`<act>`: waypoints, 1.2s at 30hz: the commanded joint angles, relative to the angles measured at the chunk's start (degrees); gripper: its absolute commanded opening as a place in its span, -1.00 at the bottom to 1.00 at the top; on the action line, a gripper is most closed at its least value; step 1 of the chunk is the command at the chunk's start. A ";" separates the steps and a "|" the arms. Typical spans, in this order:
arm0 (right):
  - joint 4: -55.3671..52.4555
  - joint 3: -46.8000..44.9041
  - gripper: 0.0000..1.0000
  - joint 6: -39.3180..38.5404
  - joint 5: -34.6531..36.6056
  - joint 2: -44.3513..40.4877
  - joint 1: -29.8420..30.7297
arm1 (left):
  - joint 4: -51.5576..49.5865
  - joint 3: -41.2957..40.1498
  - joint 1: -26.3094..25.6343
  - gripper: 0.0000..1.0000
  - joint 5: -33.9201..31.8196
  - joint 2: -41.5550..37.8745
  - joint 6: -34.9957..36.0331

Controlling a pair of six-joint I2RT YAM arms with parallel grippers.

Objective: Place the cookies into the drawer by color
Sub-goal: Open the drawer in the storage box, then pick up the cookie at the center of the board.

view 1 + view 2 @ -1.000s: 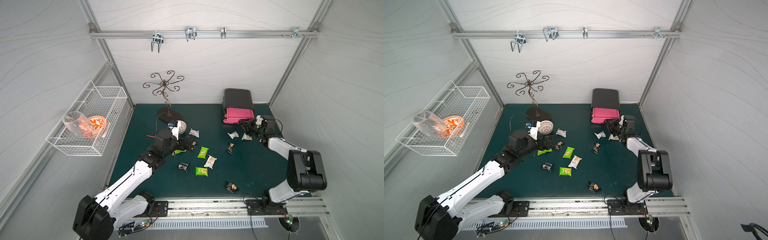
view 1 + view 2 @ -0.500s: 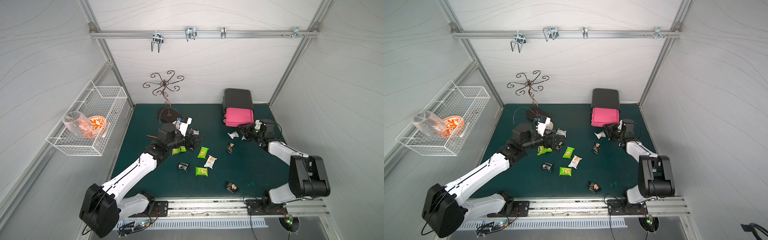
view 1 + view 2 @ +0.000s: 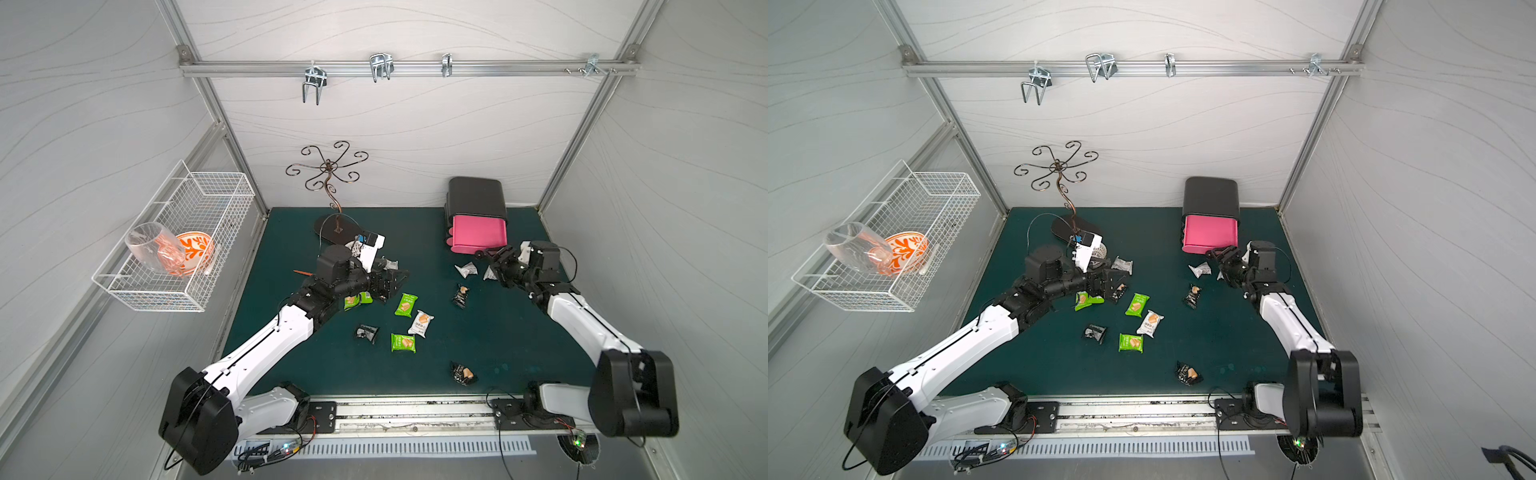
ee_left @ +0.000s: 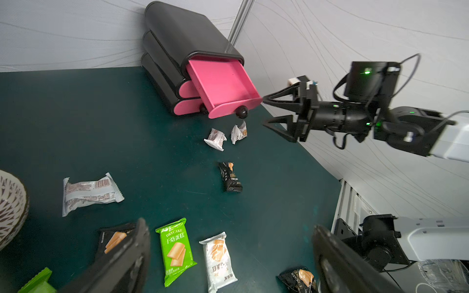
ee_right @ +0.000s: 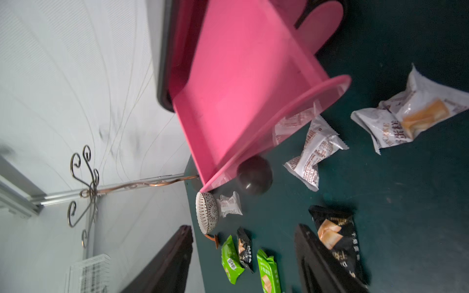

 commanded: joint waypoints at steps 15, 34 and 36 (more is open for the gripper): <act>-19.48 5.85 0.20 -23.77 27.36 13.81 25.73 | -4.30 3.70 -2.79 0.99 -2.63 0.28 4.18; -20.29 12.36 -0.61 -24.23 34.50 29.87 26.03 | -5.34 3.78 -3.27 0.99 -3.34 1.15 5.19; -20.90 11.92 -0.77 -24.59 34.57 29.45 25.97 | -4.99 3.87 -3.22 0.99 -3.30 1.35 5.02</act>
